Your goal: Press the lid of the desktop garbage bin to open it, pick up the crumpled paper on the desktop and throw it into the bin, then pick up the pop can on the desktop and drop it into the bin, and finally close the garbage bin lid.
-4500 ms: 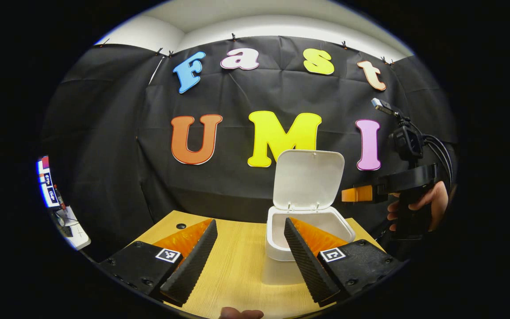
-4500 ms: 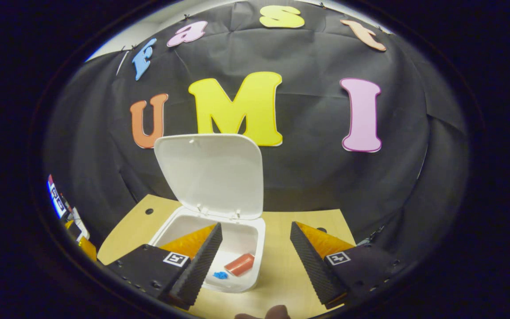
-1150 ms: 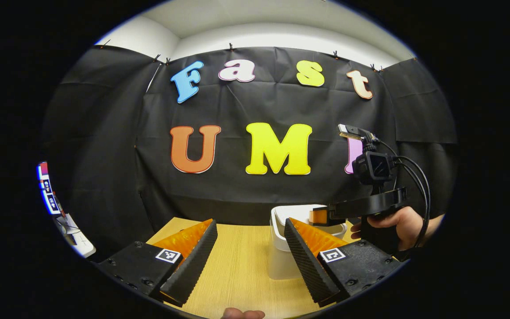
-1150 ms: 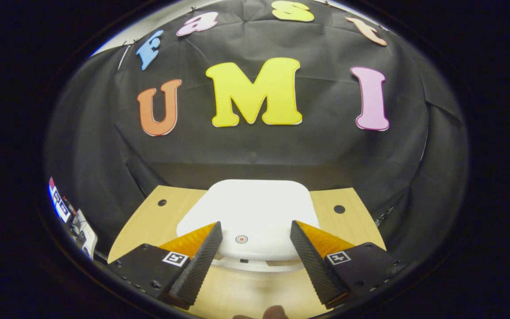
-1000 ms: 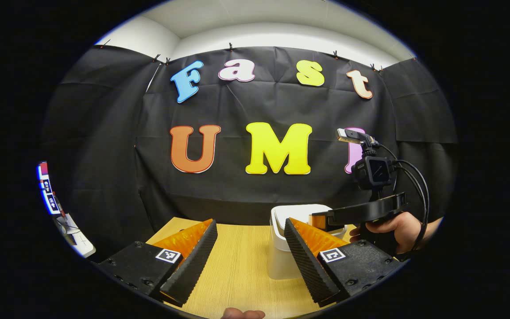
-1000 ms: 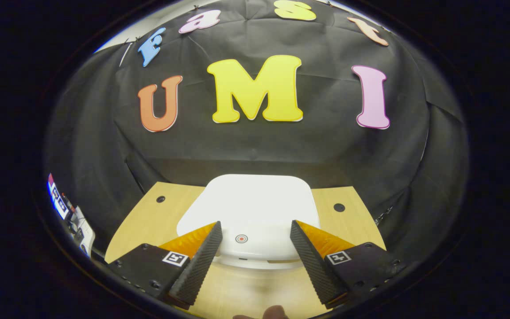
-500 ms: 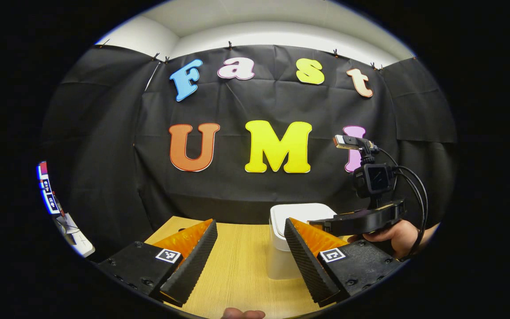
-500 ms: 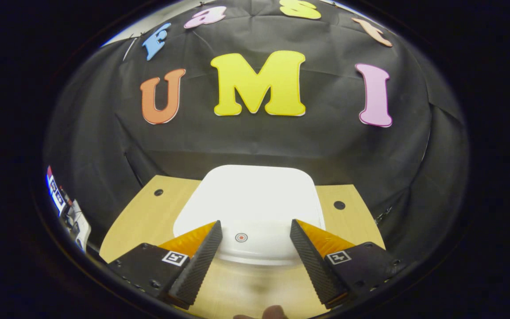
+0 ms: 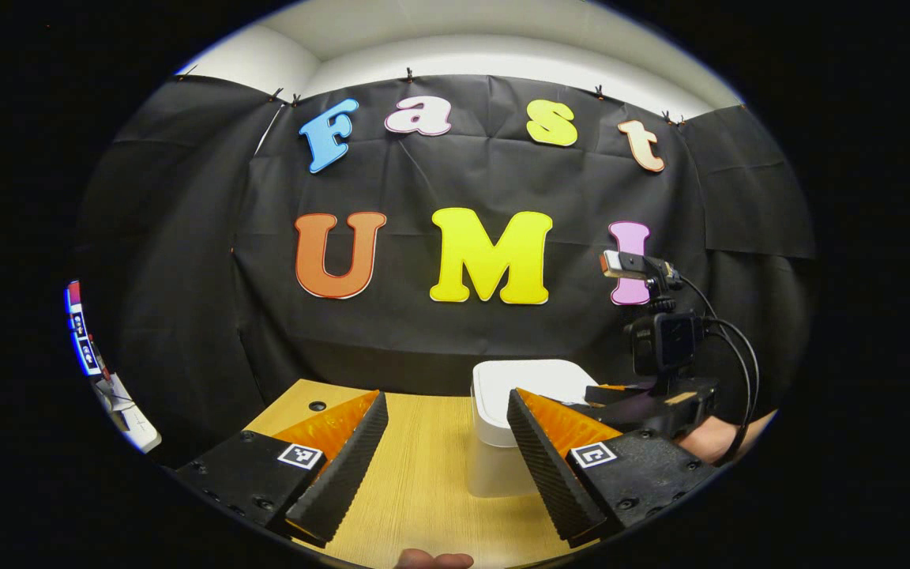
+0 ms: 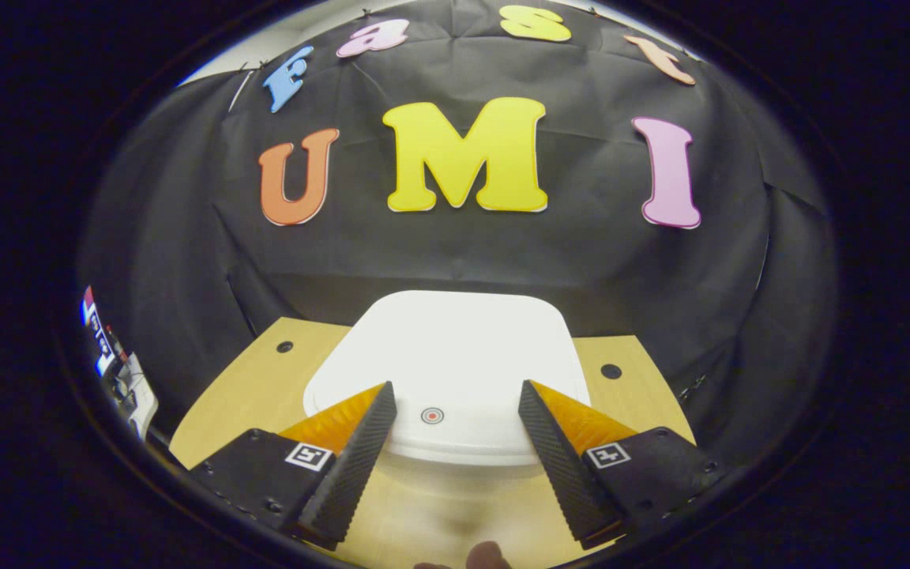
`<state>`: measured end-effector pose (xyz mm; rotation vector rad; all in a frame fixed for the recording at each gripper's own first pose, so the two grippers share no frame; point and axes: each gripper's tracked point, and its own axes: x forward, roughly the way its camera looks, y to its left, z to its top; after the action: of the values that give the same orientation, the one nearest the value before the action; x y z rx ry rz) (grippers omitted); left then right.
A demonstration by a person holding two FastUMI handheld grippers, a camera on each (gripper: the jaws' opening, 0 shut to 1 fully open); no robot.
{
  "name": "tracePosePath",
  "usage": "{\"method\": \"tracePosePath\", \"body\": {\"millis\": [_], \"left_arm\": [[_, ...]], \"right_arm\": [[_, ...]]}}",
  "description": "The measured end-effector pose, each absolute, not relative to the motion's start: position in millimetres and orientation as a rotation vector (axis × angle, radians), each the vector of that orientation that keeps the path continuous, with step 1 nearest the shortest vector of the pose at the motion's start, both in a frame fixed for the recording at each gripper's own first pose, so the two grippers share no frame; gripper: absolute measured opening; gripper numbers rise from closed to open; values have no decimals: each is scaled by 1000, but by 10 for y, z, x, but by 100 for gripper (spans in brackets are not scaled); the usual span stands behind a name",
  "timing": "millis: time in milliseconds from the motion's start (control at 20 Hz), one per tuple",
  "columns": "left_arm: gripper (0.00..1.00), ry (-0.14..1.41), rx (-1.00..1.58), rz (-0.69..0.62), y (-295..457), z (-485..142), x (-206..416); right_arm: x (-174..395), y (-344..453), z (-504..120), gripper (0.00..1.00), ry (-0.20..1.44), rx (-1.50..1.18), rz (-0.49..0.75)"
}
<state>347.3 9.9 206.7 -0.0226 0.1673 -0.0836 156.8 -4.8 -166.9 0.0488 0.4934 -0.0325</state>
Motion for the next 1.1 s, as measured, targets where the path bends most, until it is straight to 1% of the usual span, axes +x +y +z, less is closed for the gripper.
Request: {"method": "tracePosePath", "body": {"millis": [50,150,200,350,500,550,750,950,1100], "left_arm": [[98,166,-22,-86,93,2070,3468],[98,162,-22,-92,87,2091,3462],[98,159,-23,-92,86,2105,3455],[98,149,-20,-99,76,2149,3462],[98,131,-26,-95,72,2236,3484],[98,125,-32,-92,78,2293,3522],[98,86,-12,-82,108,2471,3711],[98,67,-17,-87,47,2583,3768],[98,65,-18,-88,-34,2595,3729]], "right_arm": [[1543,-43,-1683,98,486,48,-32],[1544,-41,-1638,98,457,52,-34],[1586,-40,-1586,100,428,53,-31],[1534,-77,-1511,98,410,53,-38],[1460,-212,-1081,95,296,51,-49],[1407,-301,-991,96,270,44,-58],[1072,-782,-581,95,171,1,-133],[719,-1046,-136,95,84,-49,-173],[467,-1136,60,96,46,-44,-203]]}}
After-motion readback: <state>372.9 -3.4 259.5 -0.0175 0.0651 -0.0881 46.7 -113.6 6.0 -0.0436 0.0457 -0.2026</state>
